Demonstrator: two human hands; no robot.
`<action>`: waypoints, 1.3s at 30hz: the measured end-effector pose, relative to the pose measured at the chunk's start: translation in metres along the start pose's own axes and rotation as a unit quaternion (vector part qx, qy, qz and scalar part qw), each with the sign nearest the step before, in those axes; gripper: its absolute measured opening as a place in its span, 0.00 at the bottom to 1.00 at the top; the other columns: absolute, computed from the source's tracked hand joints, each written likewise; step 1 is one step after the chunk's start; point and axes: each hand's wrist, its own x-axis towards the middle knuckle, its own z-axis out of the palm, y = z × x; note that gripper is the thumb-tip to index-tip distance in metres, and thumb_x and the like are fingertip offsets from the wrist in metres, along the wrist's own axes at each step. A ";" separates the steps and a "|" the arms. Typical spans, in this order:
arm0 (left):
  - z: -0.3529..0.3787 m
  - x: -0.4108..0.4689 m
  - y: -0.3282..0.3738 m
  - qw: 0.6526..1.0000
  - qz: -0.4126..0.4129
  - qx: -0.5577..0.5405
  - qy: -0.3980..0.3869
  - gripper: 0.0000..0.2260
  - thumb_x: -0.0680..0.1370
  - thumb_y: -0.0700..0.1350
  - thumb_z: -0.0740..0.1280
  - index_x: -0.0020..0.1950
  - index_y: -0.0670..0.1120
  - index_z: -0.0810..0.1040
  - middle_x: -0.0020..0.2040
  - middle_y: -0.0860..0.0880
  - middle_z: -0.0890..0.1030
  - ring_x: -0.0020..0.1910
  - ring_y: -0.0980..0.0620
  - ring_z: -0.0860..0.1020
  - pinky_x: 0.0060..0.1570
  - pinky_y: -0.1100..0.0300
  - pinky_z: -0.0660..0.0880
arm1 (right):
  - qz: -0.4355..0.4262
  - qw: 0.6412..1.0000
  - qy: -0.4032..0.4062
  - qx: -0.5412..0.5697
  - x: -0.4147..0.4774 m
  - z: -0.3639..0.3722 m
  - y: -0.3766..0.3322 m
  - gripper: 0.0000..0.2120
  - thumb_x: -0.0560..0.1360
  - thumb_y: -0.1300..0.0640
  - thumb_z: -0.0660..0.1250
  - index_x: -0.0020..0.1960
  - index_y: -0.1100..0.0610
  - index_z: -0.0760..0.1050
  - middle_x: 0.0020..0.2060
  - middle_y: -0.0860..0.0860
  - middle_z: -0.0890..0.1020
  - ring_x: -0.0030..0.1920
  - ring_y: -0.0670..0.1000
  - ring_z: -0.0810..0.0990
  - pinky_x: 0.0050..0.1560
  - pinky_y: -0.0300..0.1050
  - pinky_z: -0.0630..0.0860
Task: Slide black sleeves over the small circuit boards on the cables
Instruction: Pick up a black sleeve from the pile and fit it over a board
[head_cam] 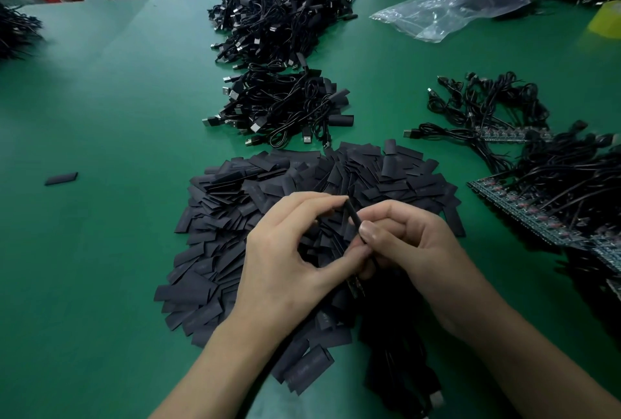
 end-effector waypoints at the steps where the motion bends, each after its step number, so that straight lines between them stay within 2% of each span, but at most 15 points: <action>1: 0.000 0.000 0.000 1.000 0.002 0.003 0.003 0.19 0.73 0.51 0.80 0.61 0.46 0.84 0.56 0.54 0.82 0.57 0.52 0.81 0.53 0.53 0.80 | 0.005 1.000 0.000 0.003 0.000 0.000 0.000 0.05 0.75 0.53 0.72 0.49 0.51 0.83 0.41 0.63 0.86 0.34 0.54 0.83 0.38 0.42 0.80; 10: 0.000 -0.002 0.001 0.997 0.032 0.068 0.010 0.17 0.73 0.50 0.76 0.60 0.46 0.83 0.57 0.54 0.82 0.58 0.56 0.80 0.51 0.56 0.79 | 0.011 0.999 -0.022 0.021 0.001 -0.002 0.002 0.06 0.76 0.50 0.72 0.50 0.50 0.83 0.45 0.59 0.88 0.41 0.53 0.86 0.42 0.44 0.83; 15: -0.001 -0.002 0.002 0.998 0.006 0.065 0.022 0.17 0.71 0.52 0.76 0.58 0.49 0.82 0.55 0.56 0.81 0.54 0.56 0.81 0.48 0.56 0.79 | 0.014 0.999 -0.021 0.027 0.001 -0.001 0.001 0.07 0.77 0.52 0.71 0.51 0.53 0.83 0.44 0.59 0.88 0.39 0.53 0.86 0.40 0.43 0.82; 18: -0.003 0.000 0.001 0.998 -0.035 0.036 0.047 0.18 0.70 0.52 0.76 0.58 0.50 0.81 0.53 0.58 0.81 0.53 0.56 0.81 0.46 0.55 0.80 | 0.021 0.998 -0.048 0.035 0.000 -0.001 -0.001 0.09 0.78 0.51 0.69 0.55 0.53 0.82 0.39 0.58 0.85 0.35 0.56 0.84 0.38 0.45 0.82; 21: -0.003 0.001 0.000 0.996 -0.071 0.004 0.061 0.19 0.70 0.53 0.75 0.60 0.50 0.80 0.53 0.58 0.82 0.55 0.55 0.82 0.47 0.56 0.81 | -0.026 0.997 -0.048 -0.045 -0.001 0.000 0.002 0.07 0.80 0.58 0.67 0.57 0.56 0.79 0.37 0.56 0.84 0.32 0.52 0.80 0.33 0.43 0.77; 23: 0.000 0.000 0.000 0.994 -0.083 -0.027 0.061 0.20 0.71 0.52 0.77 0.61 0.49 0.81 0.54 0.57 0.82 0.55 0.54 0.82 0.50 0.59 0.80 | -0.060 0.992 -0.019 -0.112 -0.001 0.001 0.005 0.05 0.82 0.62 0.67 0.52 0.52 0.79 0.36 0.55 0.83 0.29 0.49 0.76 0.29 0.42 0.73; 25: 0.002 0.000 0.002 0.992 -0.091 -0.060 0.061 0.18 0.73 0.49 0.78 0.61 0.49 0.81 0.53 0.56 0.83 0.53 0.52 0.83 0.50 0.63 0.79 | -0.086 0.985 0.008 -0.149 0.000 0.002 0.006 0.09 0.82 0.60 0.67 0.46 0.49 0.79 0.32 0.53 0.81 0.27 0.46 0.74 0.28 0.39 0.71; 28: 0.000 0.000 0.001 0.987 -0.097 -0.113 0.055 0.13 0.76 0.44 0.76 0.59 0.50 0.83 0.49 0.54 0.84 0.48 0.50 0.84 0.48 0.64 0.79 | -0.109 0.978 0.029 -0.173 -0.001 0.001 0.002 0.08 0.81 0.54 0.67 0.44 0.50 0.81 0.28 0.52 0.78 0.25 0.45 0.72 0.28 0.36 0.69; 30: -0.006 0.002 0.000 0.991 -0.069 -0.114 0.030 0.13 0.77 0.43 0.75 0.61 0.51 0.83 0.50 0.55 0.83 0.49 0.50 0.83 0.49 0.65 0.78 | -0.101 0.981 0.017 -0.163 -0.001 -0.002 -0.001 0.09 0.80 0.53 0.66 0.44 0.51 0.81 0.27 0.52 0.76 0.25 0.46 0.71 0.28 0.38 0.69; 32: -0.011 0.005 0.000 0.997 -0.007 -0.075 -0.007 0.16 0.77 0.43 0.75 0.64 0.49 0.82 0.53 0.54 0.82 0.52 0.52 0.82 0.52 0.65 0.77 | -0.085 0.986 -0.010 -0.145 -0.001 -0.004 -0.004 0.09 0.80 0.54 0.65 0.43 0.53 0.81 0.26 0.52 0.74 0.24 0.48 0.69 0.27 0.38 0.68; 35: -0.016 0.008 -0.003 0.996 0.076 0.000 -0.043 0.13 0.75 0.43 0.77 0.60 0.44 0.85 0.52 0.50 0.82 0.53 0.58 0.80 0.55 0.67 0.74 | -0.059 0.988 -0.040 -0.139 -0.002 -0.008 -0.007 0.10 0.79 0.54 0.65 0.42 0.55 0.80 0.24 0.51 0.72 0.23 0.49 0.67 0.25 0.39 0.65; 39: -0.018 0.008 -0.006 0.995 0.086 0.012 -0.058 0.10 0.75 0.42 0.77 0.55 0.43 0.87 0.48 0.51 0.83 0.49 0.59 0.81 0.52 0.69 0.73 | -0.039 0.987 -0.072 -0.138 -0.002 -0.010 -0.008 0.10 0.80 0.54 0.65 0.43 0.56 0.80 0.24 0.48 0.69 0.23 0.46 0.64 0.24 0.38 0.62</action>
